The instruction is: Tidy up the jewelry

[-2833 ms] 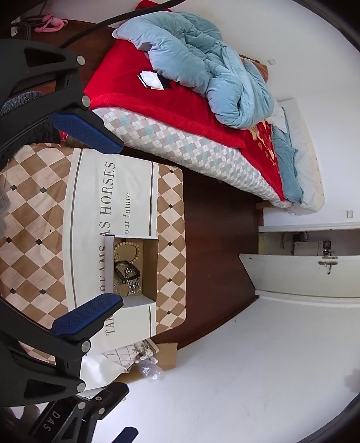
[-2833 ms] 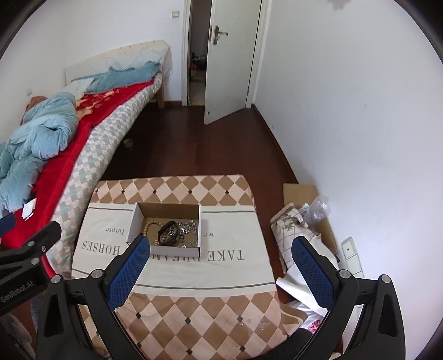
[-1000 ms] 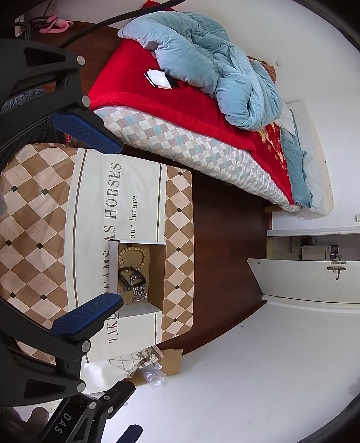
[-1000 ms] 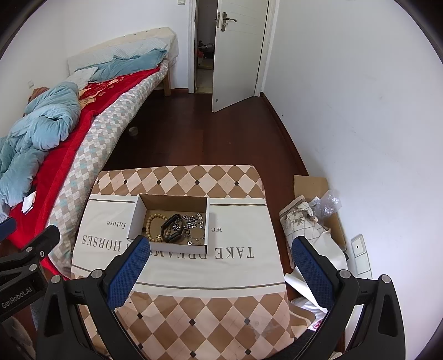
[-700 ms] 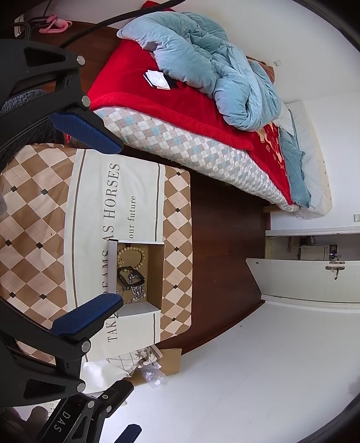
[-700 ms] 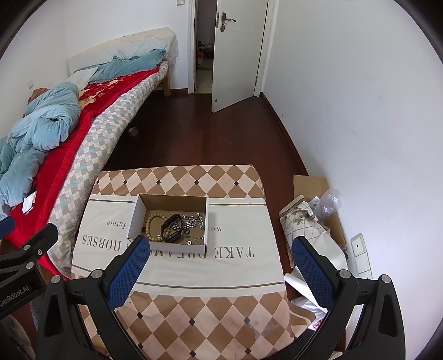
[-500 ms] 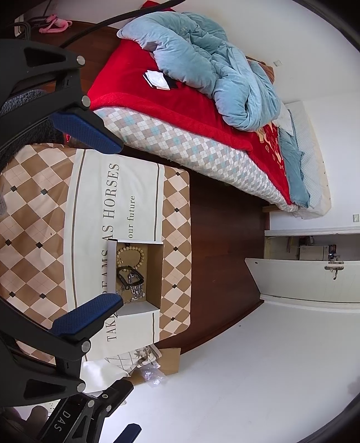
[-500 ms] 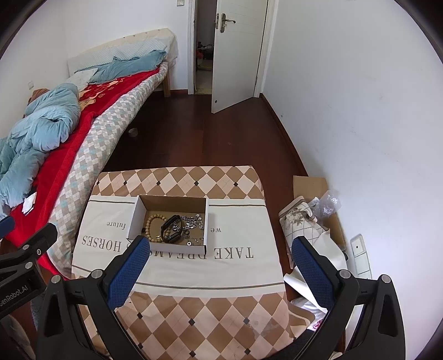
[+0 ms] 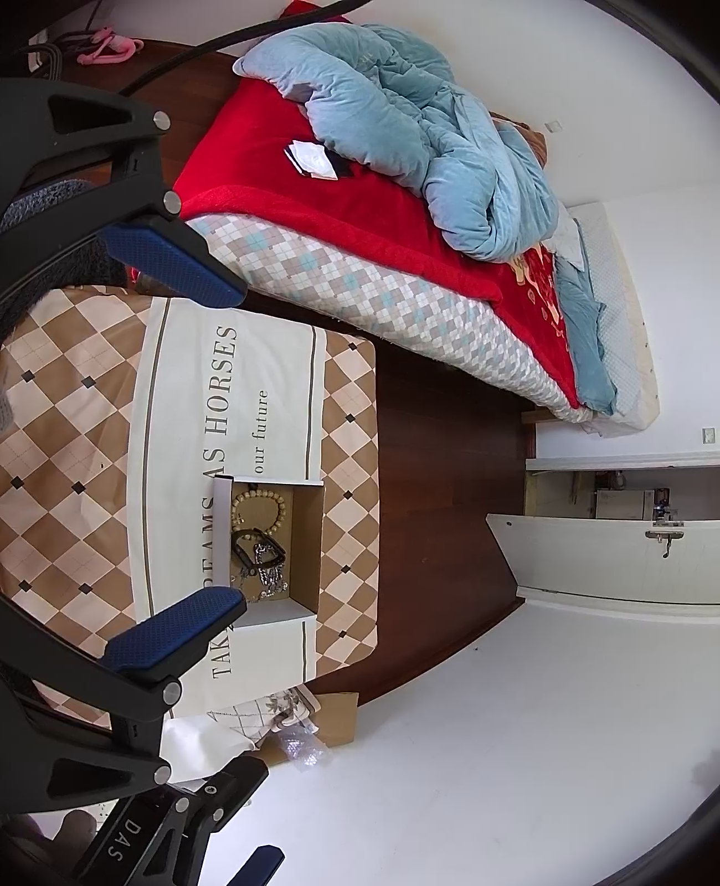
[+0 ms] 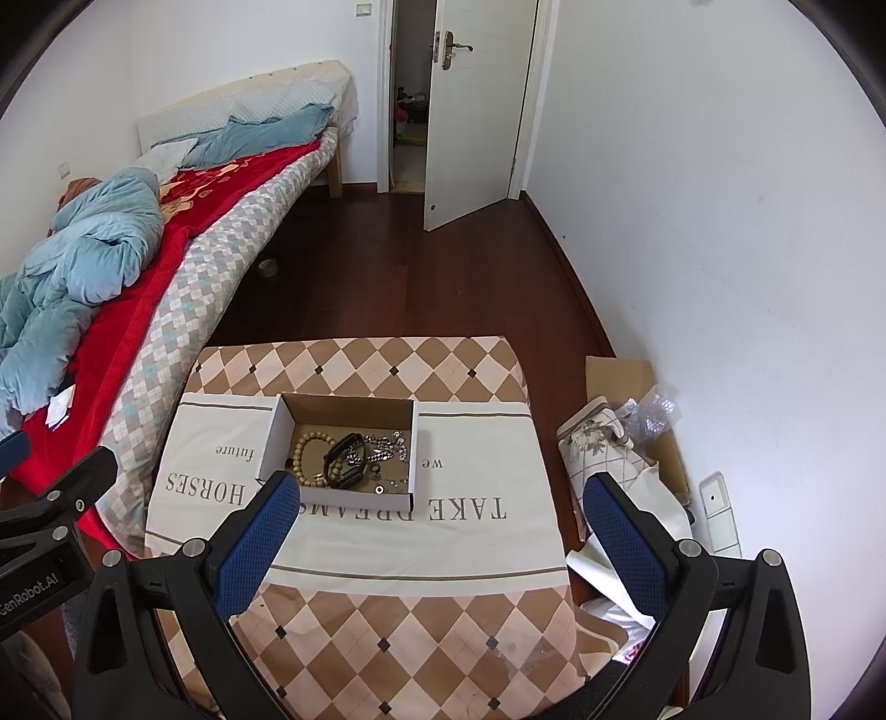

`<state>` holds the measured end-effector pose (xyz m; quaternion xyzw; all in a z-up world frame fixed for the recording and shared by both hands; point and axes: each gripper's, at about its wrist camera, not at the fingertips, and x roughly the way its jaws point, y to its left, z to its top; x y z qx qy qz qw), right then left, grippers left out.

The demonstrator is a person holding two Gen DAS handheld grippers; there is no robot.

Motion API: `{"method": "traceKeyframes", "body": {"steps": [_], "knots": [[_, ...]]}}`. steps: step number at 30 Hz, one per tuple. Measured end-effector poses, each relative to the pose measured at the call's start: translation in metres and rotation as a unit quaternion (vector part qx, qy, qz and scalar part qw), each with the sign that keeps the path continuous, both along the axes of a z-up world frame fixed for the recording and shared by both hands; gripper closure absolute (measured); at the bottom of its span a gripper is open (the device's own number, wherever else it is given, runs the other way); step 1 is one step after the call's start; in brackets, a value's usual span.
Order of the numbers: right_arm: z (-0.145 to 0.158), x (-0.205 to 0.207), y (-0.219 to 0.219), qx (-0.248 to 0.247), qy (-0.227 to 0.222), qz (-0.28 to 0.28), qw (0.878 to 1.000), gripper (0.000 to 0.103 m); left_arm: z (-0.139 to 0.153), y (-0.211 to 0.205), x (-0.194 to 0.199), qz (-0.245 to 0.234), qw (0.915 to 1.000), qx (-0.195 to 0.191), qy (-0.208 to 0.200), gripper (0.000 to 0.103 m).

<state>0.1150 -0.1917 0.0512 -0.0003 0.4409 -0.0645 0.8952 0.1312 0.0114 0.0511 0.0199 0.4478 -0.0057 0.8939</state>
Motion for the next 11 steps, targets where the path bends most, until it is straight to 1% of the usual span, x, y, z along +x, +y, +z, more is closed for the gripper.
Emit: {"method": "traceKeyframes", "body": {"steps": [5, 11], "knots": [[0.001, 0.0001, 0.0, -0.001, 0.0, 0.0, 1.0, 0.0, 0.0008, 0.0003, -0.0012, 0.0, 1.0, -0.001, 0.0, 0.0], [0.0014, -0.0003, -0.001, -0.002, 0.0, 0.001, 1.0, 0.0, 0.0033, 0.0018, -0.0029, 0.001, 0.9999, -0.012, -0.004, 0.0]]}}
